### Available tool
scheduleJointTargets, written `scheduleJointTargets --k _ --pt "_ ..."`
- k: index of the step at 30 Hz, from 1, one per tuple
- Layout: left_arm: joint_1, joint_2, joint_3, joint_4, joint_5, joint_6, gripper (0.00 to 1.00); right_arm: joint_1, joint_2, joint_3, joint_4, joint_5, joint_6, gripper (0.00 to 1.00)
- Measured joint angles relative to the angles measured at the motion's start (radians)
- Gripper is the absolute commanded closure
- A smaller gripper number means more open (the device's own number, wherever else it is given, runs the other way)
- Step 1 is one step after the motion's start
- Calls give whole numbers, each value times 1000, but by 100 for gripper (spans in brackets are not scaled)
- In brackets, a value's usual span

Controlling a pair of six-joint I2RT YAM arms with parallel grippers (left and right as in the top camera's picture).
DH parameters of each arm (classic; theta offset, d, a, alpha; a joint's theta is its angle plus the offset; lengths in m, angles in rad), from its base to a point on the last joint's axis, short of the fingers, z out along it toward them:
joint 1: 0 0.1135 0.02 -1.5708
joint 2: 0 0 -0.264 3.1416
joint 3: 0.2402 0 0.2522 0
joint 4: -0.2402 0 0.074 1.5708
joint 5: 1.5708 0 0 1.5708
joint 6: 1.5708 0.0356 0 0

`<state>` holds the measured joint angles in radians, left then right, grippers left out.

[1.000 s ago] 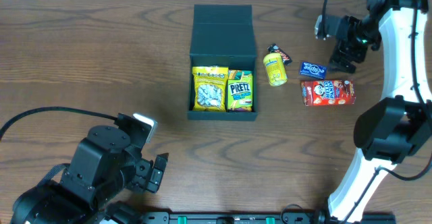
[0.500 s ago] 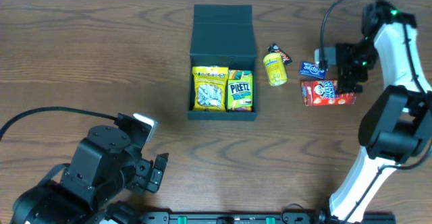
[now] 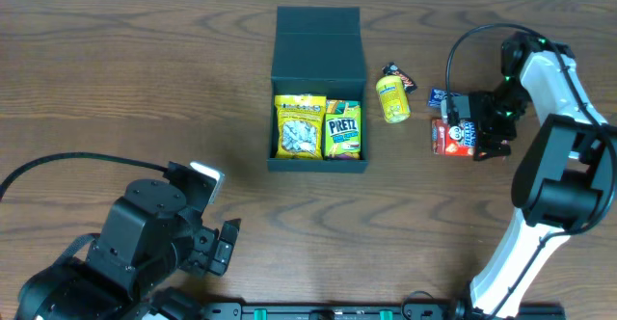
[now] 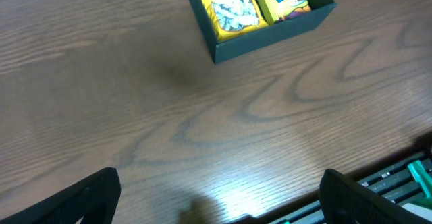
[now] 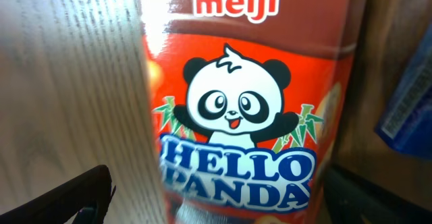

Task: Pack container

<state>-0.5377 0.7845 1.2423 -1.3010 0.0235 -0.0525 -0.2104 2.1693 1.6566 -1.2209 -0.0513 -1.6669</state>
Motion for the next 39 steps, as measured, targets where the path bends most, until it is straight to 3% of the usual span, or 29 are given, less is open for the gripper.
scheduleJointTargets --k 17,26,33,39 --pt "0 0 0 0 0 0 5 0 -3 -83 114 2 11 1" --pt "0 0 0 0 0 0 5 1 -24 -130 247 0 109 1" --pt "0 0 0 -1 0 0 5 6 -27 -139 269 9 146 20" --pt "0 0 0 -1 0 0 5 6 -27 -139 272 15 150 24"
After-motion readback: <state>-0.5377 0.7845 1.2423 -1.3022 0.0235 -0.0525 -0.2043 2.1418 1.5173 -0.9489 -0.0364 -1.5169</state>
